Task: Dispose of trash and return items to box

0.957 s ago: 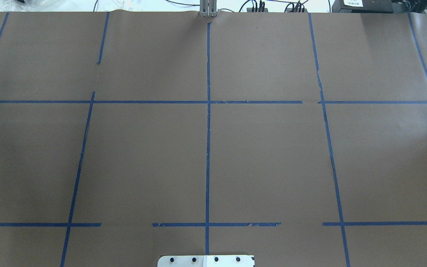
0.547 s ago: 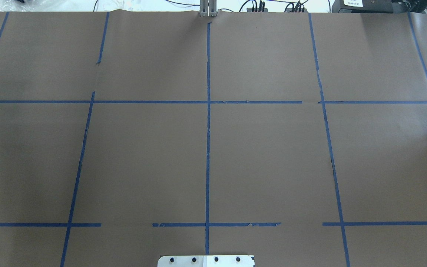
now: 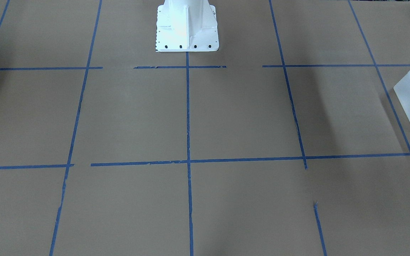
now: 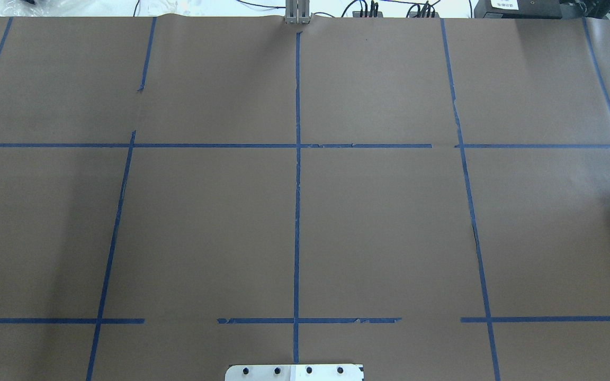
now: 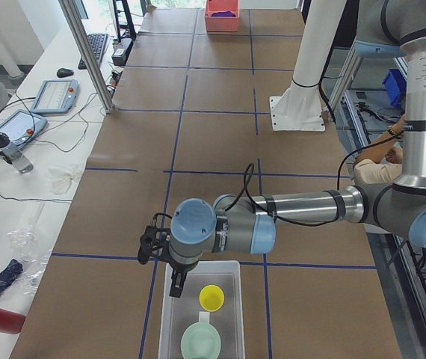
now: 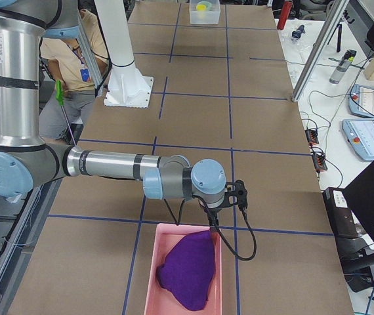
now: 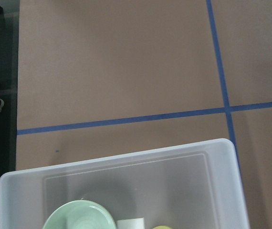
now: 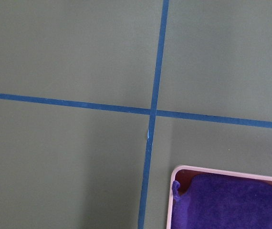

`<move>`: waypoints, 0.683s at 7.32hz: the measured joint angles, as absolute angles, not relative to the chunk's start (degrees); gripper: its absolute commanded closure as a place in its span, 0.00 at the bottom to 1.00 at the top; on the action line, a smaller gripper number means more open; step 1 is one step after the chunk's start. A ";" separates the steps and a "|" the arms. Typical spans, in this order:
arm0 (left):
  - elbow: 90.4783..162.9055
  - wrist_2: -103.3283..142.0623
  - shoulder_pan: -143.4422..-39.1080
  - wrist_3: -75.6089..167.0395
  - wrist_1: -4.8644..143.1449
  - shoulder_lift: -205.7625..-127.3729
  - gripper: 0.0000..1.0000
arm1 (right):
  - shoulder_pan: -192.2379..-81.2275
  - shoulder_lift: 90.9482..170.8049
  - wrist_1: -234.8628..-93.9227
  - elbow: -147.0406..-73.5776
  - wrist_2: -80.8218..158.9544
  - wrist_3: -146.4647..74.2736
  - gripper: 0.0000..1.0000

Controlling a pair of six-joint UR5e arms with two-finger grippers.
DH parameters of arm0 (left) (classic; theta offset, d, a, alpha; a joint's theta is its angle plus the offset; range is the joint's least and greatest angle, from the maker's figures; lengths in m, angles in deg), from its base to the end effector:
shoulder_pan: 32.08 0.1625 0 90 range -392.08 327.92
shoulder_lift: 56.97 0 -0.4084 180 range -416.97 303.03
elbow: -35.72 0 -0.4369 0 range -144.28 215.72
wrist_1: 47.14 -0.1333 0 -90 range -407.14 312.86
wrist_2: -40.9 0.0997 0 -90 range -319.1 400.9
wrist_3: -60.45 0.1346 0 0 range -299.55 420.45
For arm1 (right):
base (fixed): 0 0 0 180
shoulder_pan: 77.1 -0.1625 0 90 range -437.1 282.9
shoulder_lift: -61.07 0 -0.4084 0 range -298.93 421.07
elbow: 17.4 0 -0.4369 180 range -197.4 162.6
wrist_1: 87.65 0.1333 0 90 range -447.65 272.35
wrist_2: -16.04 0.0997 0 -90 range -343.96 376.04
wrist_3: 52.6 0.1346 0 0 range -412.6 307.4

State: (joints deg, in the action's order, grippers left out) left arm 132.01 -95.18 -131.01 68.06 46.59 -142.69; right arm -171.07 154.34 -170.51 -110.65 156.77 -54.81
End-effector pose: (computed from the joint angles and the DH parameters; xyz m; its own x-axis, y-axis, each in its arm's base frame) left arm -0.1158 -0.5028 0.6374 0.7107 0.0940 -0.6971 0.0609 0.9791 0.1940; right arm 0.0652 -0.5198 0.6426 0.6403 -0.0900 0.7629 -0.0440 0.9872 0.1535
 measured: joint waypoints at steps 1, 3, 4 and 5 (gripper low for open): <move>136.76 -95.47 -128.53 66.88 42.12 -142.53 0.00 | -170.20 153.62 -170.53 -110.64 157.06 -52.79 0.00; 140.37 -97.95 -121.51 64.69 39.76 -142.16 0.00 | -168.76 153.18 -170.38 -110.66 157.05 -51.55 0.00; 140.81 -99.19 -118.26 61.81 39.82 -142.13 0.00 | -167.84 152.88 -170.31 -110.82 156.44 -51.30 0.00; 141.08 -99.83 -116.70 59.69 40.18 -142.04 0.00 | -166.54 152.30 -170.30 -111.14 154.88 -51.04 0.00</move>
State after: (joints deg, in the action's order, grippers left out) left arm 141.08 -99.83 -116.70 59.69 40.18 -142.04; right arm -166.54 152.30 -170.30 -111.14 154.88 -51.04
